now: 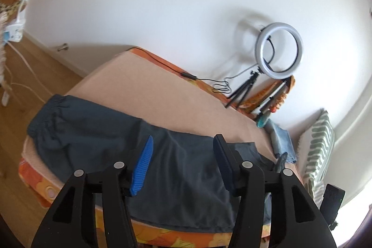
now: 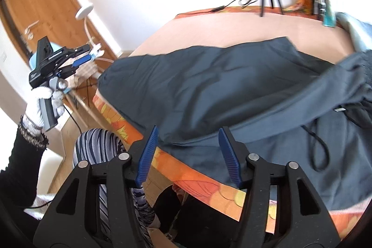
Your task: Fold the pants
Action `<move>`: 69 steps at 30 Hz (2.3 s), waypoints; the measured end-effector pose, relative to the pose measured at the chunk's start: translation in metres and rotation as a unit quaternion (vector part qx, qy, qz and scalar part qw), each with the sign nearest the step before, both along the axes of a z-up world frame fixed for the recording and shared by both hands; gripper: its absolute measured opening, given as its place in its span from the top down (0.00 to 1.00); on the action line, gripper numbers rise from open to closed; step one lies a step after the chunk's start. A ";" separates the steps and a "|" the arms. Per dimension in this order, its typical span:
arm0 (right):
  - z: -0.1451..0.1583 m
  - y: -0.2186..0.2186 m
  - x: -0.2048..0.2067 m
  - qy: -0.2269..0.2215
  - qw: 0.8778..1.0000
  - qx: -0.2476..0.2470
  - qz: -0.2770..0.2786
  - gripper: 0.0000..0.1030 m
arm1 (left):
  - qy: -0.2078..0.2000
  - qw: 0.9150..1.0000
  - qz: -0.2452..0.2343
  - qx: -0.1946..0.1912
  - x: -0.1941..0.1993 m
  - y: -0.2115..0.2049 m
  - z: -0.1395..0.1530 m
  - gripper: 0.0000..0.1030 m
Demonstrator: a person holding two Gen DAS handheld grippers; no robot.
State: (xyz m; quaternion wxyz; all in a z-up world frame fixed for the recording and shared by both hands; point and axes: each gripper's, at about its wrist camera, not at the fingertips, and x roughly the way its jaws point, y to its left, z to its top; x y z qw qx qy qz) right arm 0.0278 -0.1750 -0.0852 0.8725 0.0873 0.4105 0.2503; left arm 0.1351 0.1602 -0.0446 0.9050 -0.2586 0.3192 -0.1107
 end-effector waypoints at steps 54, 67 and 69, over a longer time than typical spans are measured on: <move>-0.006 -0.286 -0.103 0.035 0.926 -0.030 -0.374 0.24 | 0.107 0.916 -0.369 0.115 0.166 -0.507 -0.091 0.48; -0.020 -0.315 -0.096 0.043 0.921 0.029 -0.386 0.24 | 0.034 0.911 -0.400 0.088 0.142 -0.510 -0.069 0.98; -0.022 -0.322 -0.095 0.043 0.919 0.047 -0.389 0.24 | 0.018 0.906 -0.412 0.096 0.130 -0.510 -0.061 0.98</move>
